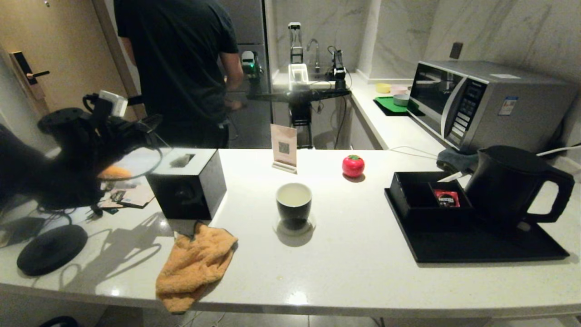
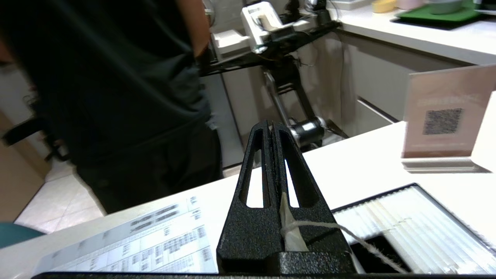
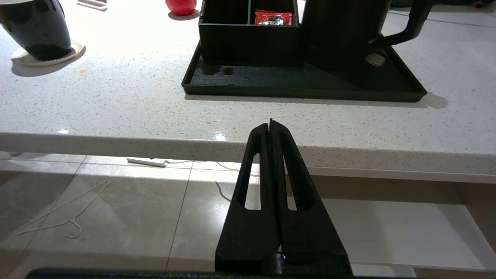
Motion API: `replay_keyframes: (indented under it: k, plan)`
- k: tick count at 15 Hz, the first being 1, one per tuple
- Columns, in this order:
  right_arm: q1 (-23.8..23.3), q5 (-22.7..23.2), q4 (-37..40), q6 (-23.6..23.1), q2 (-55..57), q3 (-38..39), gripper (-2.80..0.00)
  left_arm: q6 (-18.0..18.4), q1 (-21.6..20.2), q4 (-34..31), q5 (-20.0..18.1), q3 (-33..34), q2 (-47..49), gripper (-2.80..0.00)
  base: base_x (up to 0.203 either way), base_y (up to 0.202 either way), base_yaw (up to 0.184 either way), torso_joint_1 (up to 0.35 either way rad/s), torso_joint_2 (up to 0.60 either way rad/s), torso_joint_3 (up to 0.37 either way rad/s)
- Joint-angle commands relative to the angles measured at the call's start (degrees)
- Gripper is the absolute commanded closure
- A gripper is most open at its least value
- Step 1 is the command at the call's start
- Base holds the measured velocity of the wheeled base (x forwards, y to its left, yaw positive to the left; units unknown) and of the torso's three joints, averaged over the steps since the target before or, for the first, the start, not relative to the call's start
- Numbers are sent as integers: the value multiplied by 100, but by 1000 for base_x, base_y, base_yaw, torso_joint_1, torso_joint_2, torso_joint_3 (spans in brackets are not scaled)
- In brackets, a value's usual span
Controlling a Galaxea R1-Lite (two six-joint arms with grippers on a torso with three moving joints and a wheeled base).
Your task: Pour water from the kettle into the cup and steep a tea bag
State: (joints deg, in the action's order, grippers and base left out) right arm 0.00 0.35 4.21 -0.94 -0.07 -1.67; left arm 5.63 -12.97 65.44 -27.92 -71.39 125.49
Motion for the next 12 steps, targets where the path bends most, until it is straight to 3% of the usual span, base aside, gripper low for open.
replay_keyframes:
  k: [1,9,12]
  plan:
    - [0,1,1,-3,7,0,0,71,40,13,13,-33,89,0,0,0,0,0,0,0]
    - [0,1,1,-3,7,0,0,123,-90,-16,230,-51,204,0,0,0,0,0,0,0]
    - [0,1,1,-3,7,0,0,318,-284,-5,339,-42,173,0,0,0,0,0,0,0]
